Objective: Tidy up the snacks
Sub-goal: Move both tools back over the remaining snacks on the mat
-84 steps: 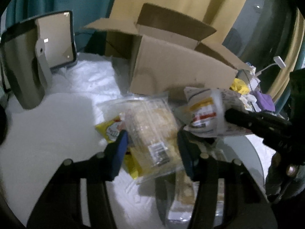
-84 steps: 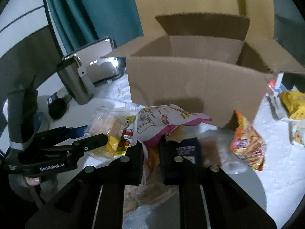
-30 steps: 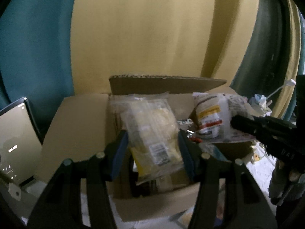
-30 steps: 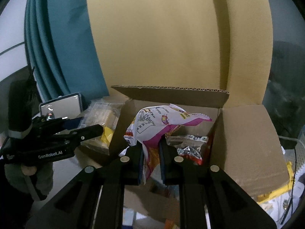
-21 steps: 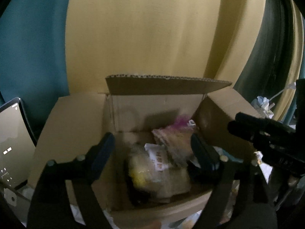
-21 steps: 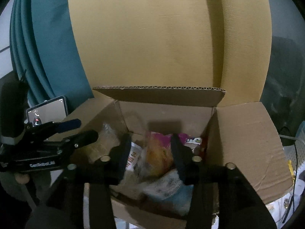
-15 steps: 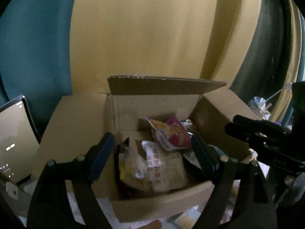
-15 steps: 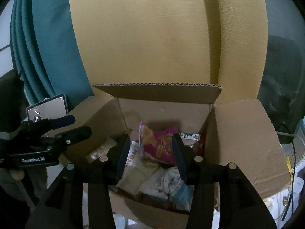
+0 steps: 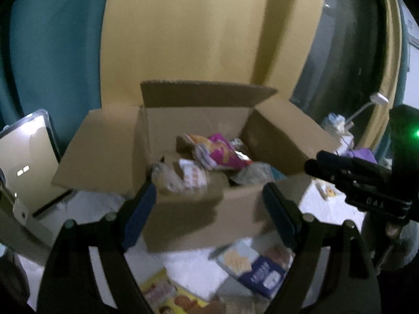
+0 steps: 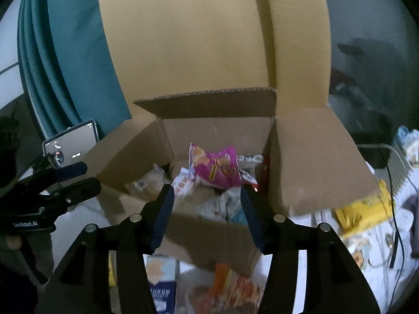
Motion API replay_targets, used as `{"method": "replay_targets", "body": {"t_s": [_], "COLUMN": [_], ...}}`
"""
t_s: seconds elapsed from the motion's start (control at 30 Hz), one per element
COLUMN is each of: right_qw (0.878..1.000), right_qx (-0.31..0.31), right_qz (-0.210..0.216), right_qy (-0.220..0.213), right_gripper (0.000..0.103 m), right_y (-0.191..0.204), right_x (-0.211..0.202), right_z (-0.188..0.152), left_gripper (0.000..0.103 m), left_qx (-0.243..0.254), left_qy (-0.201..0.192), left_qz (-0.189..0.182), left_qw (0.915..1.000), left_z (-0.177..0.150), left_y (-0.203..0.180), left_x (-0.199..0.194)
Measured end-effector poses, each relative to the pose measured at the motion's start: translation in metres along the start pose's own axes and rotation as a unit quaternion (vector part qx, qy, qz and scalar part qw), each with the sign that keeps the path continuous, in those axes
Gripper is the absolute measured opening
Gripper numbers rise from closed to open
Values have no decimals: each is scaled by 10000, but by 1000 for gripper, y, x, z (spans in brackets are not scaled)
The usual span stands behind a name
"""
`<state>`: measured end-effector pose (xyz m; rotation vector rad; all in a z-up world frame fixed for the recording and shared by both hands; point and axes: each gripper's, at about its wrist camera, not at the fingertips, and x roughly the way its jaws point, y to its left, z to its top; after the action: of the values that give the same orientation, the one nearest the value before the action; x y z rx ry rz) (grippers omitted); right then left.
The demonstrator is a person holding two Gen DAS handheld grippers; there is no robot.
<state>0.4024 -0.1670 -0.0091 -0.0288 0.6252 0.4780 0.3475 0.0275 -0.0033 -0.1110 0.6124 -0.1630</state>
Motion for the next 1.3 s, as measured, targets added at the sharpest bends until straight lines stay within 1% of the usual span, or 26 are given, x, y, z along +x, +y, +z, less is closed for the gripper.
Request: {"method": "replay_targets", "body": {"t_s": [0.07,0.13,0.43,0.57,0.67,0.77,0.87,1.07,1.3], "right_qw": [10000,10000,9996,9994,9990,9985,9978,9952,9900], "right_qx": [9,30,206,221,214,240,230,398,540], "right_qz": [-10,-44,-149,-162,-201,-229,-242,-212,-49], "right_qy": [19,36,132,232,323,437,577,874,1300], "right_gripper": [61,62,63,69,70,73,74,75,77], "right_y": [2,5,14,21,25,29,33,36,44], "right_x": [-9,-19,-62,-79,-91,-100,-107,-117,-121], "right_z": [-8,-17,-60,-83,-101,-118,-137,-174,-216], "left_gripper": [84,85,85,86,87,88,91,94,100], "left_qx": [42,66,65,64,66,41,31,-43,231], "left_qy": [65,84,380,535,675,798,914,1142,1111], "left_qz": [-51,-82,-250,-324,-364,-396,-400,-381,-237], "left_qw": [10000,9999,9989,9980,9970,9960,9950,9927,9933], "left_z": [-11,-21,-68,-89,-106,-121,-134,-156,-167], "left_y": [-7,-15,-36,-44,-49,-53,-55,-57,-66], "left_x": [-8,-16,-41,-50,-55,-58,-59,-58,-54]}}
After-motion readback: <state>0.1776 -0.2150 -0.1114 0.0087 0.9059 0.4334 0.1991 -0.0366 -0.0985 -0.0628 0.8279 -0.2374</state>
